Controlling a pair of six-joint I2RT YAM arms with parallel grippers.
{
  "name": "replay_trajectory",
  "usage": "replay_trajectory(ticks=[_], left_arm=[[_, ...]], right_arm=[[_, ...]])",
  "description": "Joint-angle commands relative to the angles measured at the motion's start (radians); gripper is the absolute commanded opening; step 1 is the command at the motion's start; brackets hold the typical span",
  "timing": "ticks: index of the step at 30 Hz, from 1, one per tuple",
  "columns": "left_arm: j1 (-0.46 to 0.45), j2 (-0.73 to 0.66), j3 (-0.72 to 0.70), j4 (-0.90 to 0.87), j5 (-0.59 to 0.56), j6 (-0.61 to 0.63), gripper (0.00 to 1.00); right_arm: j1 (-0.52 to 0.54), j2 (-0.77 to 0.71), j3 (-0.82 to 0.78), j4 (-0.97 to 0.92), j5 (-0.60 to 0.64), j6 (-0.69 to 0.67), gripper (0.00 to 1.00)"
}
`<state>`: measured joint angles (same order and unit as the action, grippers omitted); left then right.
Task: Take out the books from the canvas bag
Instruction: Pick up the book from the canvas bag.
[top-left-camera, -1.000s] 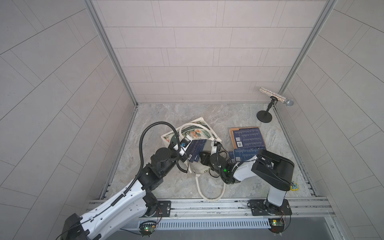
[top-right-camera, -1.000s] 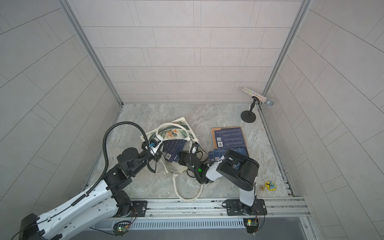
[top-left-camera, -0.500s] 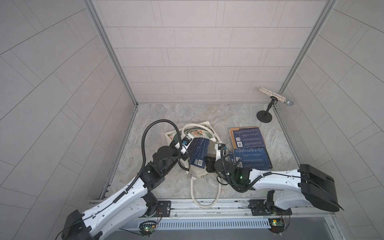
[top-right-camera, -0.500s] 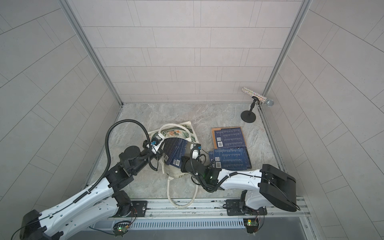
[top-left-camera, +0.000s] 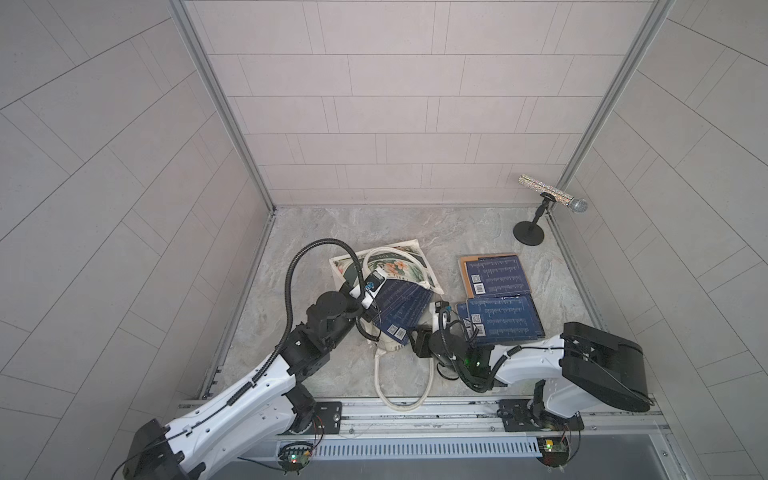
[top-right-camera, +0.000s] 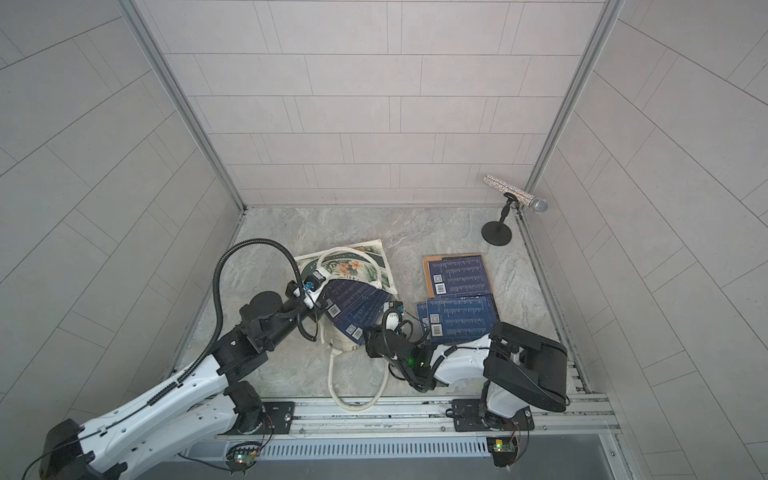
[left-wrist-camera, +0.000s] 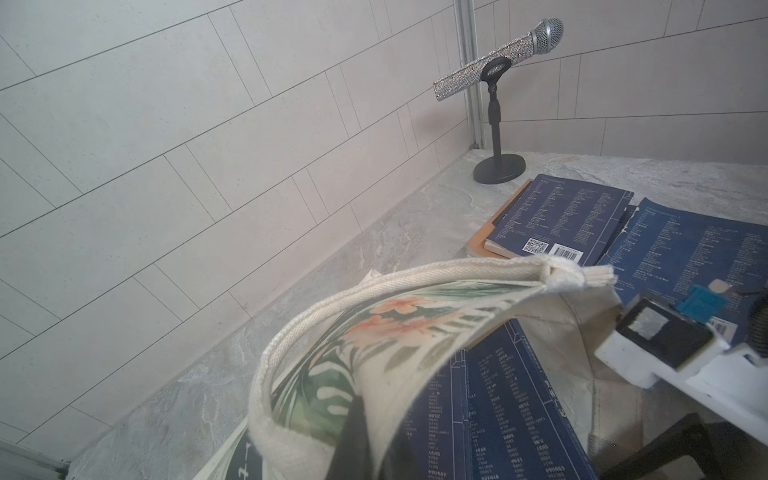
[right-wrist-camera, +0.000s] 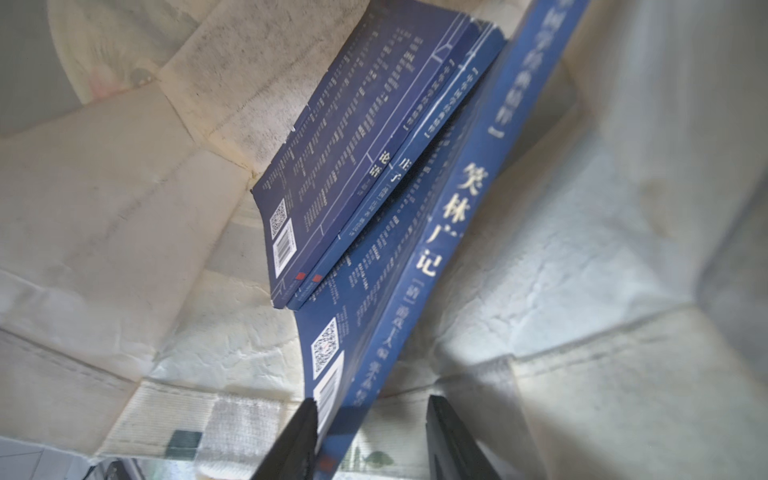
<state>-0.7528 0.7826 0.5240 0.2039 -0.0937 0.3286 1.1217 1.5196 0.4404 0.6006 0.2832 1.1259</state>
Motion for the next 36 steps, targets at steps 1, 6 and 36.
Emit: replay_trajectory(ticks=[1, 6, 36], left_arm=[[0.006, -0.013, 0.048, 0.08, 0.006, -0.013, 0.0], [0.006, -0.013, 0.047, 0.08, 0.01, -0.016, 0.0], [0.059, 0.173, 0.148, -0.009, -0.148, -0.133, 0.0]], right_arm=[[-0.019, 0.045, -0.005, 0.096, 0.001, 0.053, 0.51], [-0.02, 0.077, 0.054, 0.051, 0.022, 0.055, 0.51], [-0.117, -0.029, 0.341, -0.48, -0.188, -0.268, 0.0]])
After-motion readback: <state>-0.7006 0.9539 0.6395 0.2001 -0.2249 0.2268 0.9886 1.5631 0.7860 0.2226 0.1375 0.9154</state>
